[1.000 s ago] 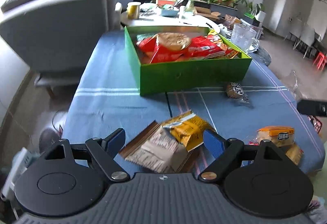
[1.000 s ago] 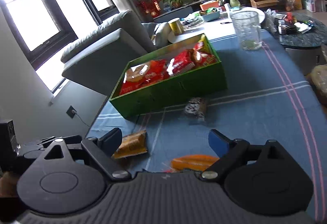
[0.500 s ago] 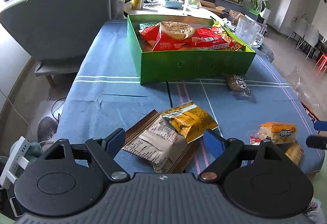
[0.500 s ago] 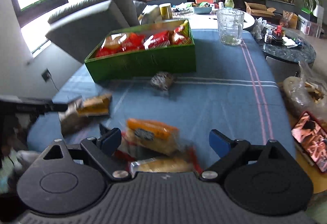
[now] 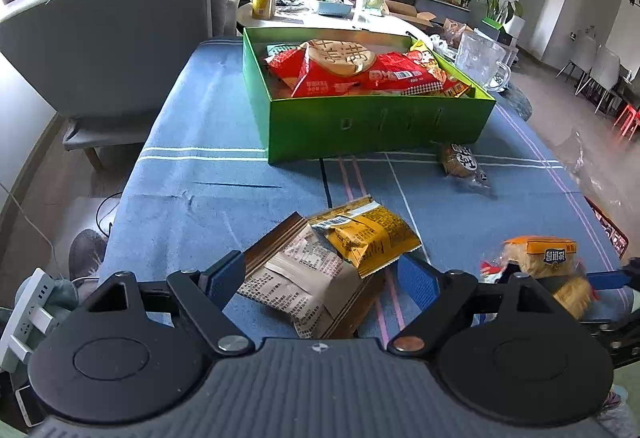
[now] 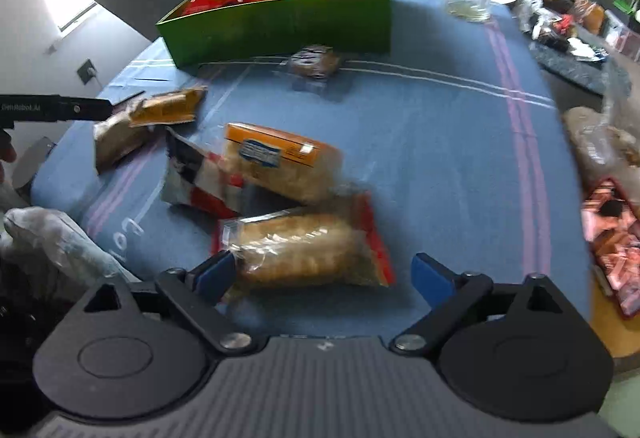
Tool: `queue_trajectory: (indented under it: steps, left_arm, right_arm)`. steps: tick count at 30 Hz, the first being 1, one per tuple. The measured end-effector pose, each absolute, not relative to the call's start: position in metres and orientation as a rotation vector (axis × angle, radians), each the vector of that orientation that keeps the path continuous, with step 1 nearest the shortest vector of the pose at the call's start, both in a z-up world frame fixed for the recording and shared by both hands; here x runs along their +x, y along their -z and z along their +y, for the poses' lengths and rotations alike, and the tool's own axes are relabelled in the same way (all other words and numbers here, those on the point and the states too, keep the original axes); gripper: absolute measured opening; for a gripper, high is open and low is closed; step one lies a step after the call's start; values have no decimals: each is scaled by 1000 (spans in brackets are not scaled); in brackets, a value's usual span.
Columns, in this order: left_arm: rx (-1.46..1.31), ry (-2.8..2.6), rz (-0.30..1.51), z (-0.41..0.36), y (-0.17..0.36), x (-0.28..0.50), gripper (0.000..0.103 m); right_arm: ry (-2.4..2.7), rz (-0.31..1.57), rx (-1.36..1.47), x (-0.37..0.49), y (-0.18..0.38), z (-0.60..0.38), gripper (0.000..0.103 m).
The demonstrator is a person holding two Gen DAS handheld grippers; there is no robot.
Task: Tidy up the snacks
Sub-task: 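Grasp the beige snack packet with the left gripper while the right grasps the orange cake packet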
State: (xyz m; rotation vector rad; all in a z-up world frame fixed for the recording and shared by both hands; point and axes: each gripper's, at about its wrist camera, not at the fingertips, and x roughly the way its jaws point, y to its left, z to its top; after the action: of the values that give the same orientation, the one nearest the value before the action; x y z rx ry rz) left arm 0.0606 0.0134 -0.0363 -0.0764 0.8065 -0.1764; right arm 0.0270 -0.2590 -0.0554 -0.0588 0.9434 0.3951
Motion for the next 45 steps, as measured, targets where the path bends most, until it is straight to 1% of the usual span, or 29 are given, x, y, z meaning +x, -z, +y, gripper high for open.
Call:
queue_trajectory:
  steps: [3, 5, 7, 13, 20, 26, 29, 34, 40, 42, 43, 45]
  left_arm:
    - [-90, 168, 813, 17, 38, 62, 82]
    - [-97, 165, 817, 19, 40, 62, 82]
    - [-96, 164, 821, 20, 41, 62, 82]
    - [-103, 180, 850, 25, 46, 59, 82]
    - [-132, 239, 916, 16, 54, 65, 82]
    - [-122, 194, 917, 7, 55, 86, 82]
    - [-39, 118, 906, -1, 59, 99, 82]
    - [33, 109, 910, -8, 65, 108, 82]
    - [117, 105, 911, -17, 73, 107, 81]
    - [116, 107, 899, -16, 75, 103, 81]
    - [111, 110, 900, -15, 74, 102, 80]
    - [89, 126, 905, -12, 74, 102, 70]
  right_arm:
    - [-390, 939, -25, 40, 61, -243, 70]
    - [-360, 908, -6, 51, 62, -231, 72]
    - [-321, 880, 29, 64, 61, -223, 72]
    - [-248, 816, 183, 93, 54, -232, 72]
    - [-264, 791, 137, 87, 41, -244, 73]
    - [-391, 834, 59, 92, 41, -236, 74]
    - [-378, 867, 31, 100, 49, -231, 74]
    - [-350, 885, 91, 110, 59, -235, 73]
    - [-361, 881, 16, 111, 60, -227, 73]
    - [-359, 871, -27, 109, 59, -222, 65]
    - [-357, 872, -36, 109, 58, -221, 56]
    - [-357, 875, -32, 110, 57, -221, 52]
